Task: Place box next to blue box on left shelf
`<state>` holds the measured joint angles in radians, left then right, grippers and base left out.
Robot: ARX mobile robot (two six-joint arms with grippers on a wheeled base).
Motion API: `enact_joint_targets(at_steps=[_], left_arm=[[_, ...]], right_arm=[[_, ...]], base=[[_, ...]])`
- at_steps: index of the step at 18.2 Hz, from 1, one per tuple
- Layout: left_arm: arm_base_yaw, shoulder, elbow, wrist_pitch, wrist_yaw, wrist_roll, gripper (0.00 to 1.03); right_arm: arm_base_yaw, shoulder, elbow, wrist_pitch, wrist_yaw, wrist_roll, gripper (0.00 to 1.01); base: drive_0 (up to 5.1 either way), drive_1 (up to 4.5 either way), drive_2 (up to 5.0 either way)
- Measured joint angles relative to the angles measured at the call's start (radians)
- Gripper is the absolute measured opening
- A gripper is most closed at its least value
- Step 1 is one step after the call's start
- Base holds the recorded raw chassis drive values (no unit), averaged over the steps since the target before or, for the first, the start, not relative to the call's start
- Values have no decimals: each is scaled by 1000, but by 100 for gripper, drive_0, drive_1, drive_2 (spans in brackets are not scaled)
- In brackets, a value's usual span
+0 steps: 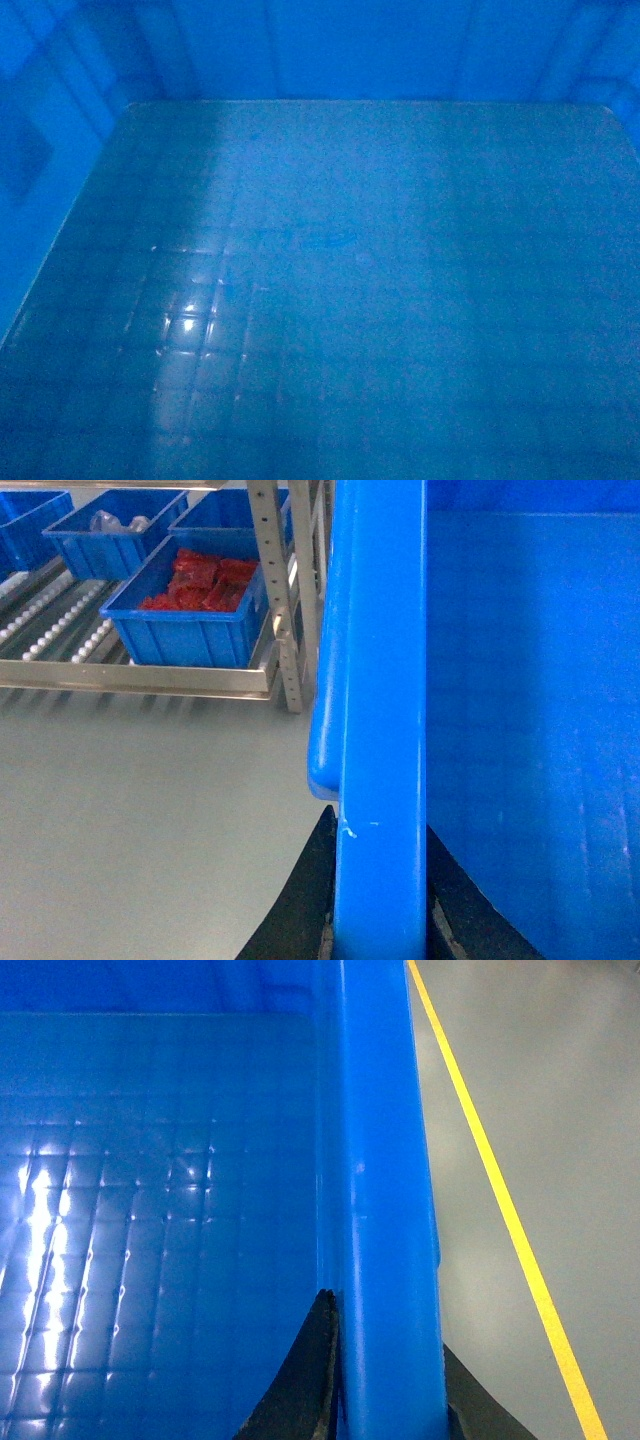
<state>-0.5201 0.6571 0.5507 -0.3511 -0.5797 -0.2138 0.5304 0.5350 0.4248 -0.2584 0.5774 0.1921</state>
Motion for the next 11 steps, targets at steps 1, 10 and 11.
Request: enact_joint_targets(at_steps=[1, 10, 11], left_arm=[[0, 5, 0, 0, 0, 0, 8], [0, 1, 0, -3, -1, -2, 8], [0, 2, 0, 0, 0, -1, 8]], right_arm=[[0, 1, 0, -1, 1, 0, 10], [0, 0, 0, -3, 0, -1, 10], [0, 2, 0, -2, 2, 0, 10]], base=[[2, 407, -402], [3, 407, -402], [3, 408, -402]])
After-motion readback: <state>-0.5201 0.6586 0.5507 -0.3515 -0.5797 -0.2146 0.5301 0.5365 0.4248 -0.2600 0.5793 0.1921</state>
